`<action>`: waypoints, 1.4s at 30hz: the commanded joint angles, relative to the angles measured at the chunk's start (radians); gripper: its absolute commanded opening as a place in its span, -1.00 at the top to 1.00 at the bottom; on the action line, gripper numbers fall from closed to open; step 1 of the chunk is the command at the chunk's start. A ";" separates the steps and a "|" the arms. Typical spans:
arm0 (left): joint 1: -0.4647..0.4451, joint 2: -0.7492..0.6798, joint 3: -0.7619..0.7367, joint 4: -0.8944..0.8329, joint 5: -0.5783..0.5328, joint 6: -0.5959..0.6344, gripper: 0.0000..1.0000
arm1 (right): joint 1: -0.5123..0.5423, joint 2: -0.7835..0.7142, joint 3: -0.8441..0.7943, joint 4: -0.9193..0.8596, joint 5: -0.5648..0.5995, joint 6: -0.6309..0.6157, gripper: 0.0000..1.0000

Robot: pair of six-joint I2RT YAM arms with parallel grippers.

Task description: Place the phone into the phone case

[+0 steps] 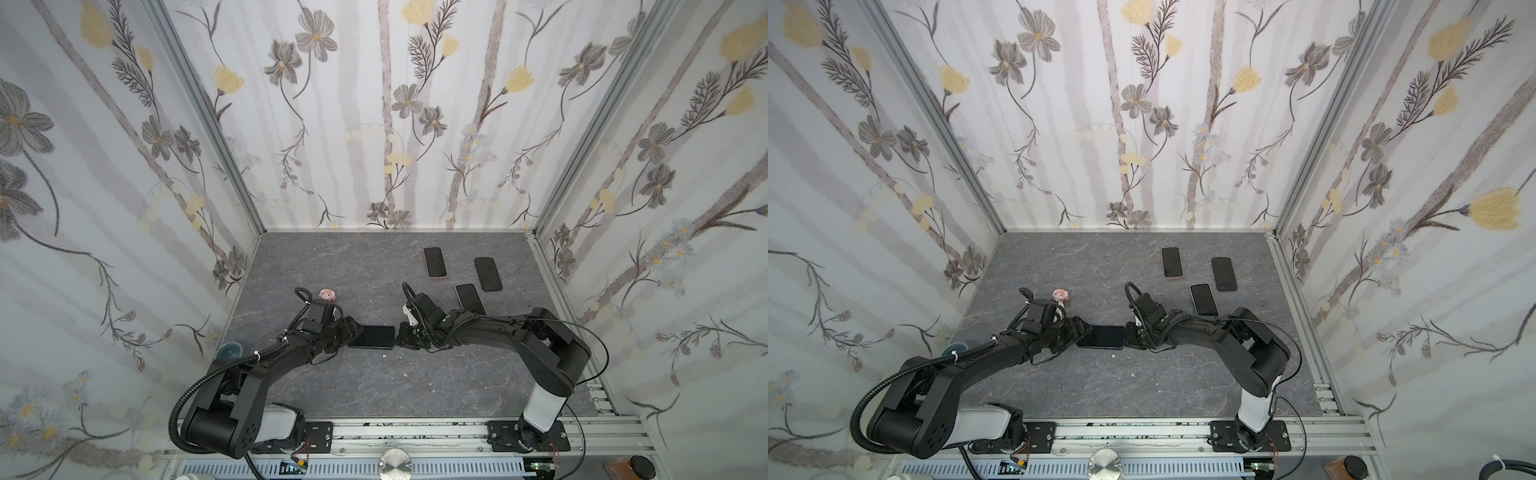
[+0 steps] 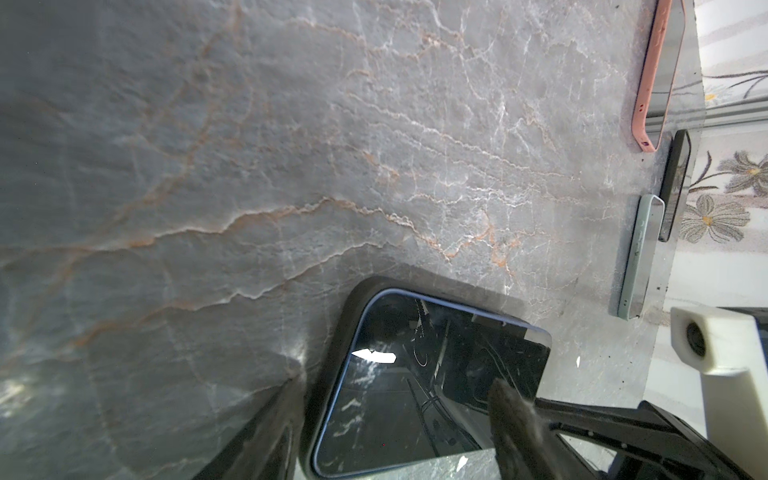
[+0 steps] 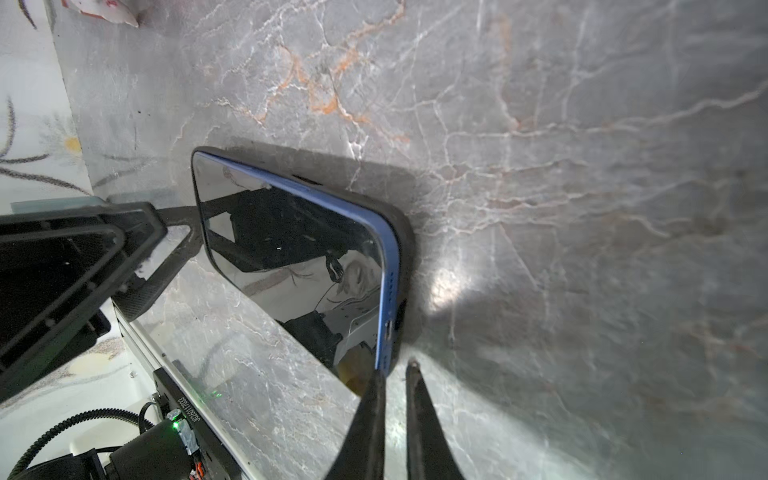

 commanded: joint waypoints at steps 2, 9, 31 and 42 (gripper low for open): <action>0.000 0.022 -0.002 -0.019 0.027 -0.006 -0.45 | 0.000 0.016 0.007 0.037 -0.028 0.006 0.88; -0.007 0.032 -0.004 -0.019 0.034 -0.007 -0.44 | 0.002 0.014 0.008 0.037 -0.040 0.008 0.83; -0.007 0.007 -0.010 -0.017 0.006 -0.018 -0.44 | -0.003 0.002 -0.022 0.092 -0.048 0.037 0.77; -0.022 0.023 -0.031 0.022 0.023 -0.053 -0.44 | -0.003 0.050 -0.016 0.099 -0.066 0.036 0.91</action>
